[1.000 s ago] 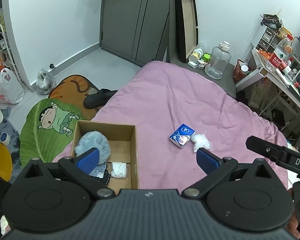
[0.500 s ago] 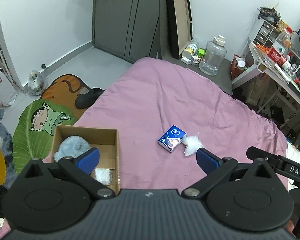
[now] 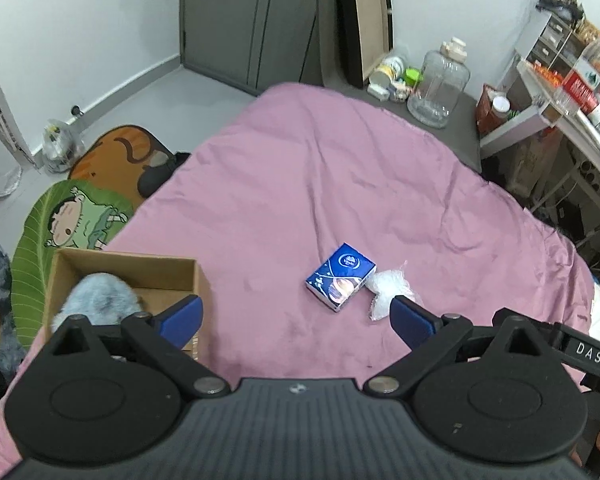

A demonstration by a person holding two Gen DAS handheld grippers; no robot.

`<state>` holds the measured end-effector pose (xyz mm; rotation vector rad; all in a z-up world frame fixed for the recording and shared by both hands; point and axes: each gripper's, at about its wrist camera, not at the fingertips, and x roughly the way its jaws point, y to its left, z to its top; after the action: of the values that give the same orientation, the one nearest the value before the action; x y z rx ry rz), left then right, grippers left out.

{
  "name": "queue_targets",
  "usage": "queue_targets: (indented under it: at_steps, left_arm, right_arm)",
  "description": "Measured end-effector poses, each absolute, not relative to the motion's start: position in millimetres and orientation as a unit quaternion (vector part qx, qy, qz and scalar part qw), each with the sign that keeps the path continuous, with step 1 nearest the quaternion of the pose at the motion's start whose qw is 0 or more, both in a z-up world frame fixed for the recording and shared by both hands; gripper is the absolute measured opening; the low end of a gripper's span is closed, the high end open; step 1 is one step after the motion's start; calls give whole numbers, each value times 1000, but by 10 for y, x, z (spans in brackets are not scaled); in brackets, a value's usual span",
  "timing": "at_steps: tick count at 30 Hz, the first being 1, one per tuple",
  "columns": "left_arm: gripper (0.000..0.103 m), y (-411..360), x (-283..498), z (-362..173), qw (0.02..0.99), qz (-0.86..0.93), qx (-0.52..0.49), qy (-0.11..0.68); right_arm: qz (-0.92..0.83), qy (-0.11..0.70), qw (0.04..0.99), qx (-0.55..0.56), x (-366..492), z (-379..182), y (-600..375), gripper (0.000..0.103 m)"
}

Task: Organize soft objects
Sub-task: 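Grasp the blue tissue pack with the left gripper while the right grasps the clear bag of white filling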

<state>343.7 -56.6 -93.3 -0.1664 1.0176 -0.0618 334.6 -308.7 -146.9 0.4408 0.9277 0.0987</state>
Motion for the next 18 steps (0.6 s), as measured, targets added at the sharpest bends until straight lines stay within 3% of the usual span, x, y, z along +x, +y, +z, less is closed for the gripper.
queue_targets:
  at_steps: [18]
  left_arm:
    - [93,-1005,4189,-1879,828,-61,-37,556]
  right_arm:
    - [67,515,824,226,4132,-2312,-3194,89]
